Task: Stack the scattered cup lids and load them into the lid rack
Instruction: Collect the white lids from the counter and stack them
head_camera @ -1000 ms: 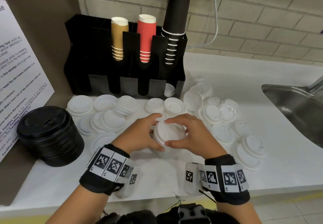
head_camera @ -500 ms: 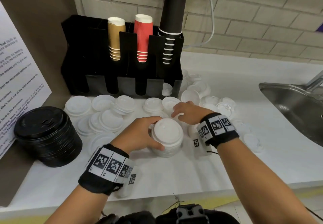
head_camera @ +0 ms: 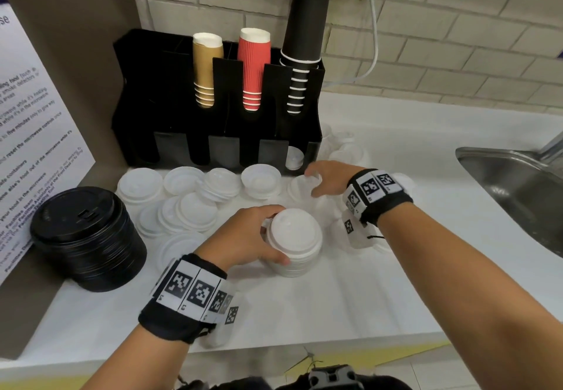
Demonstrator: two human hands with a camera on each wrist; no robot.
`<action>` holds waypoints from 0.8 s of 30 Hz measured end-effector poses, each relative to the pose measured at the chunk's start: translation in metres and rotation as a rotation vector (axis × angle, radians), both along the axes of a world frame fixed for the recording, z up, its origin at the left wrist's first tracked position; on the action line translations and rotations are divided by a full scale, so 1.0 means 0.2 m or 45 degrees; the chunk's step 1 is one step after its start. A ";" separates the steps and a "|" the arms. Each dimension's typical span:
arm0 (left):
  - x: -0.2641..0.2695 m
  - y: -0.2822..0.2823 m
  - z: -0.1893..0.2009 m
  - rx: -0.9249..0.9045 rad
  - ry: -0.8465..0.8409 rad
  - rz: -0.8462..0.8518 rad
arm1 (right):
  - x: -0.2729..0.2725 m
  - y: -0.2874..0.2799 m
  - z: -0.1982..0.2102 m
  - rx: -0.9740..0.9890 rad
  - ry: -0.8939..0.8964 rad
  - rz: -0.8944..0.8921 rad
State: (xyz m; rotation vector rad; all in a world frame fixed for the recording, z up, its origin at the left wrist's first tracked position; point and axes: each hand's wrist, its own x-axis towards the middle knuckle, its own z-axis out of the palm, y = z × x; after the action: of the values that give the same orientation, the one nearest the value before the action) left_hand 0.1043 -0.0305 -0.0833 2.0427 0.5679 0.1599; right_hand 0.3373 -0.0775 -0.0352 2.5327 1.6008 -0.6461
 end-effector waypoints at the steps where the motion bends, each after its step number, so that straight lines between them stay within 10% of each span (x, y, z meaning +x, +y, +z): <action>1: 0.00 0.00 0.00 0.003 -0.001 -0.001 | 0.00 0.01 -0.03 -0.029 0.012 -0.011; 13: 0.00 0.00 0.01 0.009 0.003 0.003 | 0.05 0.09 -0.14 -0.028 0.022 0.057; 24: 0.04 0.01 0.03 0.089 0.052 0.018 | -0.21 -0.38 -0.01 0.835 0.742 -0.189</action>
State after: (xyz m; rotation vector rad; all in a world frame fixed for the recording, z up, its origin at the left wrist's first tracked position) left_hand 0.1126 -0.0291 -0.0775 2.1145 0.6096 0.1488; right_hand 0.2947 -0.1541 -0.0371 3.1483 2.0945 -1.1139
